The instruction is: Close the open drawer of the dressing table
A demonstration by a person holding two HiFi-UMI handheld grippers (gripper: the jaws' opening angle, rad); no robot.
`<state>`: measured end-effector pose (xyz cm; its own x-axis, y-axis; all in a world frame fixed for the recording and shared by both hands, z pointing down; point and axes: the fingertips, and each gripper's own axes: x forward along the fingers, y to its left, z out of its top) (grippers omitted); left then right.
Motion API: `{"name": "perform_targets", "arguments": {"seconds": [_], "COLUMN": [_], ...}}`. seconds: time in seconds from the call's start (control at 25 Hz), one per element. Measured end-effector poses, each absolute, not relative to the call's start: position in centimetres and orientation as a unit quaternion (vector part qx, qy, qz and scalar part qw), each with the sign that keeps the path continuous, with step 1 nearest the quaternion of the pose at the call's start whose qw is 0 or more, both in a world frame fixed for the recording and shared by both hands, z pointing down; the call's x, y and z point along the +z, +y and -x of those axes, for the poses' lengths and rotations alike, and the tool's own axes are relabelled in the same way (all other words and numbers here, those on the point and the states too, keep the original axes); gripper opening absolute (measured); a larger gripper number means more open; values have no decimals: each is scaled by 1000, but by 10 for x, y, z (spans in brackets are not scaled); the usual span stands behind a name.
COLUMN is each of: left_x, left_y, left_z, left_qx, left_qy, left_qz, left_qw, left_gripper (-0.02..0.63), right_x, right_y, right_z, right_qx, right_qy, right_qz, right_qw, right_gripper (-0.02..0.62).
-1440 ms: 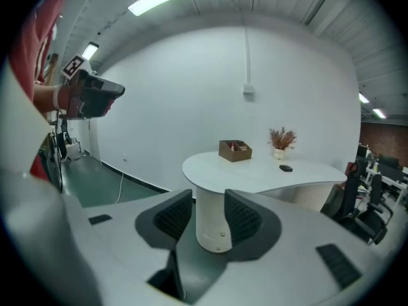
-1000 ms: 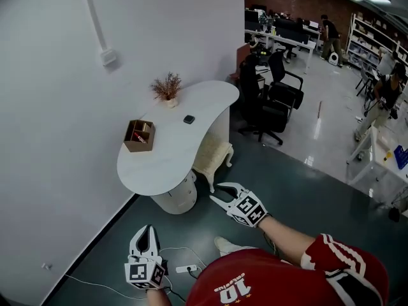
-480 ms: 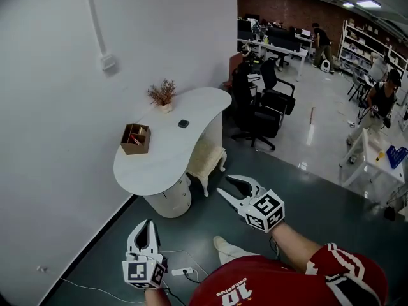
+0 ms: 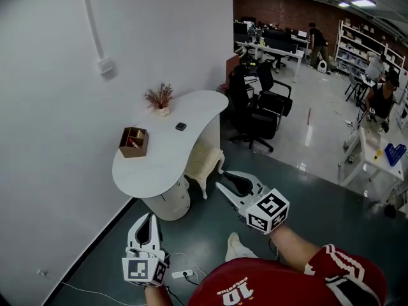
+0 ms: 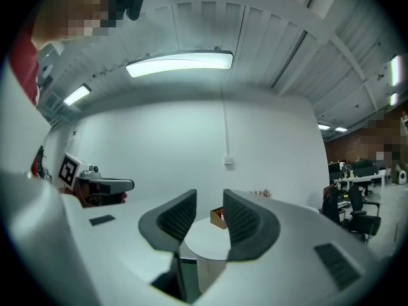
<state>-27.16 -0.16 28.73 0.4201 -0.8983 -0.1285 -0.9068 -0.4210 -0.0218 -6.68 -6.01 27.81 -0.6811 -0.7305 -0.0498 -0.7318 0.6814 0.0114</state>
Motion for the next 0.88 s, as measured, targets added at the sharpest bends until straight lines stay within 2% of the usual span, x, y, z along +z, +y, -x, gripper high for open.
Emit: {"name": "perform_targets", "arguments": {"seconds": [0.36,0.56,0.88], "left_x": [288,285,285], "left_y": [-12,-15,-18], "left_z": [270,268,262], "left_qx": [56,55,52], "left_qy": [539,539,533], "left_qz": [839,839,843], "left_qw": [37,39,40], "left_gripper": [0,0,-1], "right_x": [277,274,266], "right_y": [-64,-65,-63], "right_z": [78,77,73], "right_qx": [18,22,29], "right_qy": [921,924,924], "right_qz": [388,381,379], "right_qw": [21,19,31], "right_gripper": [30,6,5]}}
